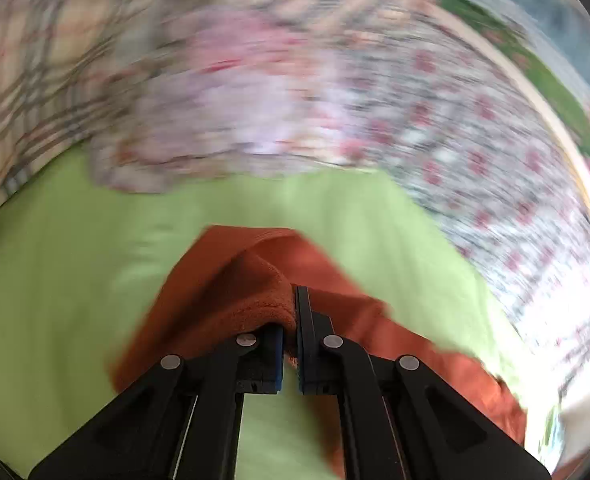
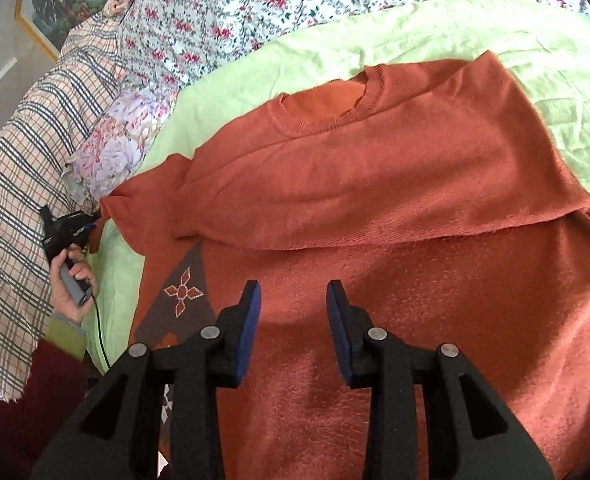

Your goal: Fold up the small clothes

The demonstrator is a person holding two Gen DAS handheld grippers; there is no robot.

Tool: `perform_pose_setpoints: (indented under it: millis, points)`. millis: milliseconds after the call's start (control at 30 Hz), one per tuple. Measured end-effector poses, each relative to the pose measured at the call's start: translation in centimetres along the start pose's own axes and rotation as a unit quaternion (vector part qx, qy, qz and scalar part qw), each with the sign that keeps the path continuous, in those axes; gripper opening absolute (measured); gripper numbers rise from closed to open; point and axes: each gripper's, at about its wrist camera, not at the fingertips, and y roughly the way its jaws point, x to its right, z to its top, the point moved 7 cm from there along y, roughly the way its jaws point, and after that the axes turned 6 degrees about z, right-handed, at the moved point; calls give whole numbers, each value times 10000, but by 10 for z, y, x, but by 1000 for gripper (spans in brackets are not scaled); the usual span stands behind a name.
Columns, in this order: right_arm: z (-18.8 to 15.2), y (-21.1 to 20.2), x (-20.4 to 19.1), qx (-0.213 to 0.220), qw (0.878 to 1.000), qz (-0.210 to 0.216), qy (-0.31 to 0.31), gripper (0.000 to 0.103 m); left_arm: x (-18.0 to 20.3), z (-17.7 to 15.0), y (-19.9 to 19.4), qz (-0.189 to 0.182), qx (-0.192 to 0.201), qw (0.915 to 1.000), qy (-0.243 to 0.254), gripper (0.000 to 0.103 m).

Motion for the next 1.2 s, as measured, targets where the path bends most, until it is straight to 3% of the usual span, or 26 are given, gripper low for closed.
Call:
perform_pose_setpoints:
  millis: [100,200,333,467,633,800,900,933,1000,1033,1100,1200]
  points:
    - [-1,-8,6,95,9999,52,132,35,62,-19,-17,-439,42,9977,513,2]
    - [-4,-17,13,172,9996,34,209,35,137,-50,-30,-1007,-52,9884,1137,2]
    - [-8,-31,29,289,9989,-26,372,35,227,-100,-43,-1593,-220,9670,1975,2]
    - [-12,-46,50,428,9974,-121,570,35,297,-157,-44,-1936,-461,9442,2624,2]
    - [-16,-55,71,564,9948,-173,832,35,349,-217,-30,-2117,-777,9266,3009,2]
    - [-16,-62,88,717,9914,-214,1069,35,383,-272,9,-2038,-1152,9085,3463,3]
    - [-15,-65,96,794,9894,-245,1190,35,385,-306,29,-1956,-1542,8949,3704,5]
    - [-15,-65,97,806,9891,-255,1208,35,383,-316,33,-1945,-1695,8902,3755,7]
    - [-13,-66,99,820,9887,-282,1223,35,377,-325,33,-1917,-1839,8859,3804,22]
    - [-12,-65,99,822,9887,-289,1222,35,371,-328,29,-1918,-1890,8841,3819,26]
    - [-7,-64,97,838,9890,-293,1182,35,360,-327,18,-1930,-1831,8854,3813,43]
    - [2,-59,90,840,9902,-261,1086,36,329,-314,-6,-1835,-1690,8964,3664,52]
